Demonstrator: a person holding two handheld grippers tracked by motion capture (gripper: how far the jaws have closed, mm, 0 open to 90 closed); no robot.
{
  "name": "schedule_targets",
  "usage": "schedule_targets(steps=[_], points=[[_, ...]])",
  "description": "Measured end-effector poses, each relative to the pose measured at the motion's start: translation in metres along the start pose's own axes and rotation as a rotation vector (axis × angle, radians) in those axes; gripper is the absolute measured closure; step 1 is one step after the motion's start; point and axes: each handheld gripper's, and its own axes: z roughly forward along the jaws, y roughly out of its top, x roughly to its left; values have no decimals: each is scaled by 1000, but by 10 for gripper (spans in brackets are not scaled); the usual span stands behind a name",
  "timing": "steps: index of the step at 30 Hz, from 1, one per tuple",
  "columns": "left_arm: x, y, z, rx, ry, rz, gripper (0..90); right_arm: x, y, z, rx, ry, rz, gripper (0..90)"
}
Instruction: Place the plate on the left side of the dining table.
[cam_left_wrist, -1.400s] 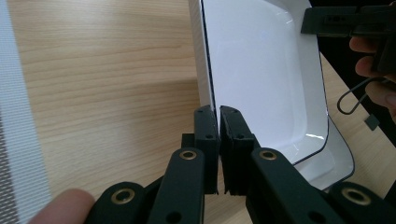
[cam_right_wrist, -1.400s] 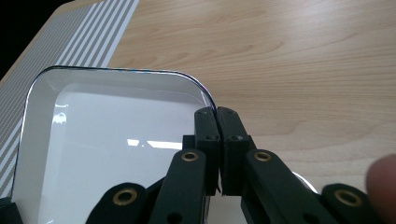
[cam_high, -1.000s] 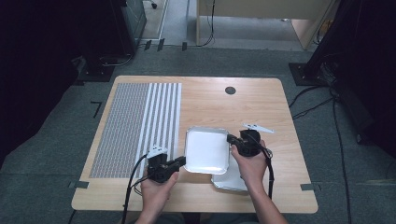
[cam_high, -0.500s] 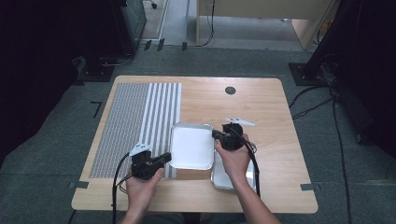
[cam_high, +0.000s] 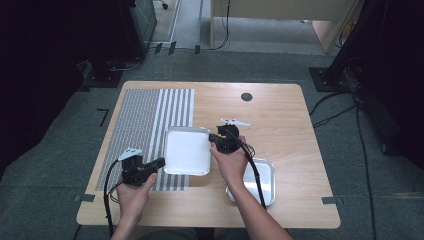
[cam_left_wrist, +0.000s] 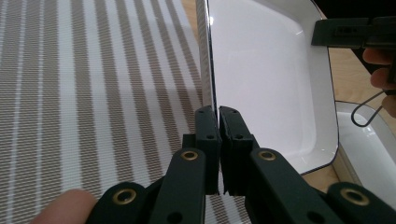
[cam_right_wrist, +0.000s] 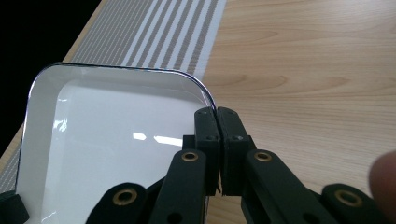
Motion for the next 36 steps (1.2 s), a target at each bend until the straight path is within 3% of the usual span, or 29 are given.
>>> schedule_targets(steps=[17, 26, 30, 32, 36], points=[[39, 13, -13, 4, 20, -33, 886, 31, 8, 33, 29, 29, 12, 893], [66, 20, -19, 6, 42, -66, 889, 53, 16, 59, 61, 35, -2, 893], [75, 23, -20, 5, 43, -64, 888, 60, 18, 68, 65, 39, 0, 893], [85, 26, -19, 5, 42, -84, 889, 63, 19, 74, 70, 38, 4, 893], [94, 28, -18, 8, 50, -94, 891, 68, 20, 82, 72, 38, 6, 892]])
